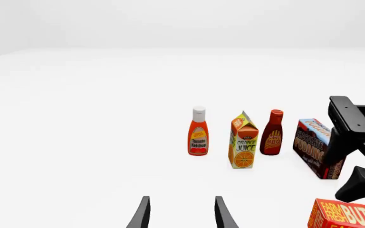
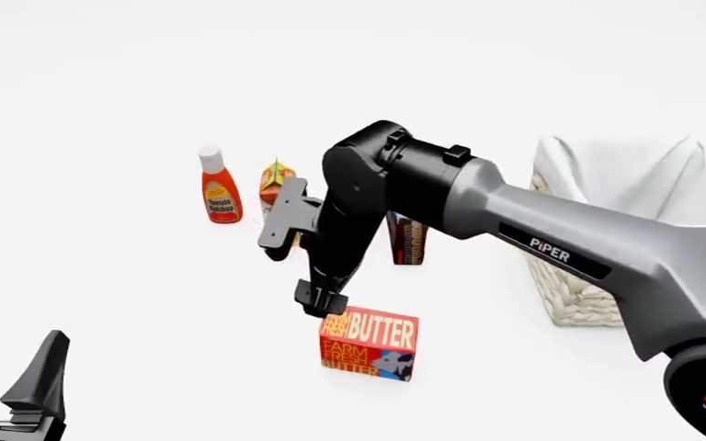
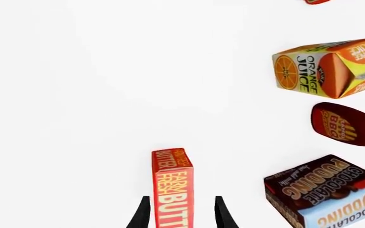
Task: Pick the butter and place it in the basket.
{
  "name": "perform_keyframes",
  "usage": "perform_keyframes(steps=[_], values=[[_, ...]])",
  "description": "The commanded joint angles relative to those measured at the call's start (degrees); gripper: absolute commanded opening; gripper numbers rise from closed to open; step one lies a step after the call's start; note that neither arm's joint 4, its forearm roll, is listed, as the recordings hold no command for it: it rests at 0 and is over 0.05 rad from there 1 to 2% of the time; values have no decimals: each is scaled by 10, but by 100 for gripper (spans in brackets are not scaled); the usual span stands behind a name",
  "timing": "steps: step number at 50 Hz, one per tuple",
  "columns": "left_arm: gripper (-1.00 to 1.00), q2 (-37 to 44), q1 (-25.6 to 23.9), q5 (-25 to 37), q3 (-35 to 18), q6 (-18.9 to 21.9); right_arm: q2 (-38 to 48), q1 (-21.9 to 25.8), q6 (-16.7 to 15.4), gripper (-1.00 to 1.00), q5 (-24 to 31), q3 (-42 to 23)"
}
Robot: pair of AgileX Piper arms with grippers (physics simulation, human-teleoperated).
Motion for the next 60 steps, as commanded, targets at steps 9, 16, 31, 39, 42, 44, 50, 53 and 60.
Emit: perform_keyframes(steps=[9,16,31,39,42,44,50,53,60], values=[[100,0,0,0,0,0,9,1,1,100,-9,3],[100,0,0,0,0,0,10,2,4,100,-13,5],[100,0,0,0,0,0,4,13,15,100,-30,34],[100,0,0,0,0,0,2,17,19,100,-33,38],[100,0,0,0,0,0,4,16,19,100,-37,41],[100,0,0,0,0,0,4,17,20,100,-39,44],[100,0,0,0,0,0,4,18,22,100,-41,44],[100,0,0,0,0,0,5,17,22,100,-43,46],[100,0,0,0,0,0,5,17,22,100,-43,46]])
